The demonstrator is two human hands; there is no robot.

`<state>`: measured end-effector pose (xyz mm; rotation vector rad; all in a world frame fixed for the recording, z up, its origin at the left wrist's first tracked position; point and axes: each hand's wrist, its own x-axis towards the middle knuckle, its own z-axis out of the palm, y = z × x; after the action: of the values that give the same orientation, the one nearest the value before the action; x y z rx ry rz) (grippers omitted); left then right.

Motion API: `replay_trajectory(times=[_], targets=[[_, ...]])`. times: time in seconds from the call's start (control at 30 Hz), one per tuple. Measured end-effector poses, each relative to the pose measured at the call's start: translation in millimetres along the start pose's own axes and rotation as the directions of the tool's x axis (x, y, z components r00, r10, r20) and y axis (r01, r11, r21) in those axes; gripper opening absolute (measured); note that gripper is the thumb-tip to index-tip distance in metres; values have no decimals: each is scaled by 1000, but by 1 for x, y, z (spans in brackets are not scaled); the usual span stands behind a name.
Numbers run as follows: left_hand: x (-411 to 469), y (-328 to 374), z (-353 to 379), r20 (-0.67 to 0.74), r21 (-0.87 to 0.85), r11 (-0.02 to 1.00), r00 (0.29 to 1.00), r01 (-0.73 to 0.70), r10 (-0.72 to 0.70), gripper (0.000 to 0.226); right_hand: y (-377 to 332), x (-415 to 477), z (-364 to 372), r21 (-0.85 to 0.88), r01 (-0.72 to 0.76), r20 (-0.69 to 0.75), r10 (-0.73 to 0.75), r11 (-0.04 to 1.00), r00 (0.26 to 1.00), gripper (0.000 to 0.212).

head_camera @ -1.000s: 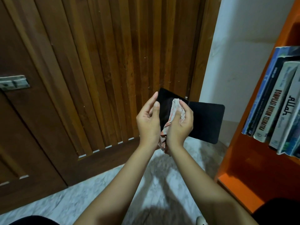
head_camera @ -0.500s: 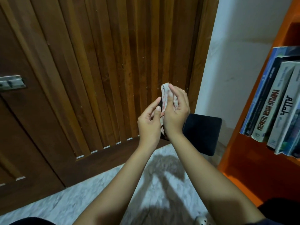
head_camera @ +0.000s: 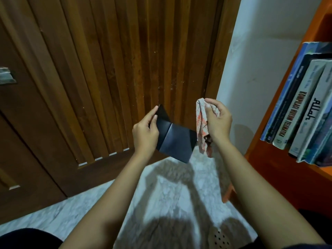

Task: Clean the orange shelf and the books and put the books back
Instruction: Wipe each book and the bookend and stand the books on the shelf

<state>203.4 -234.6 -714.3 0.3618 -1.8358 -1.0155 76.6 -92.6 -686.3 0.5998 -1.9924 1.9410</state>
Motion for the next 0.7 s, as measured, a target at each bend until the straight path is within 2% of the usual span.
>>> replay_trajectory(times=[0.2, 0.4, 0.5, 0.7], targets=[[0, -10, -9, -52, 35, 998, 997, 54, -52, 33, 51, -35, -9, -111, -25, 210, 48, 993, 977, 16], [6, -6, -10, 16, 32, 999, 999, 30, -31, 31, 83, -57, -7, -225, 186, 346, -100, 956, 933, 13], [7, -3, -7, 78, 58, 998, 997, -27, 22, 31, 94, -58, -5, -303, 218, 330, -112, 928, 937, 14], [-2, -8, -2, 164, 106, 987, 981, -121, 102, 33, 106, -51, -9, -425, 132, 215, -41, 895, 976, 21]])
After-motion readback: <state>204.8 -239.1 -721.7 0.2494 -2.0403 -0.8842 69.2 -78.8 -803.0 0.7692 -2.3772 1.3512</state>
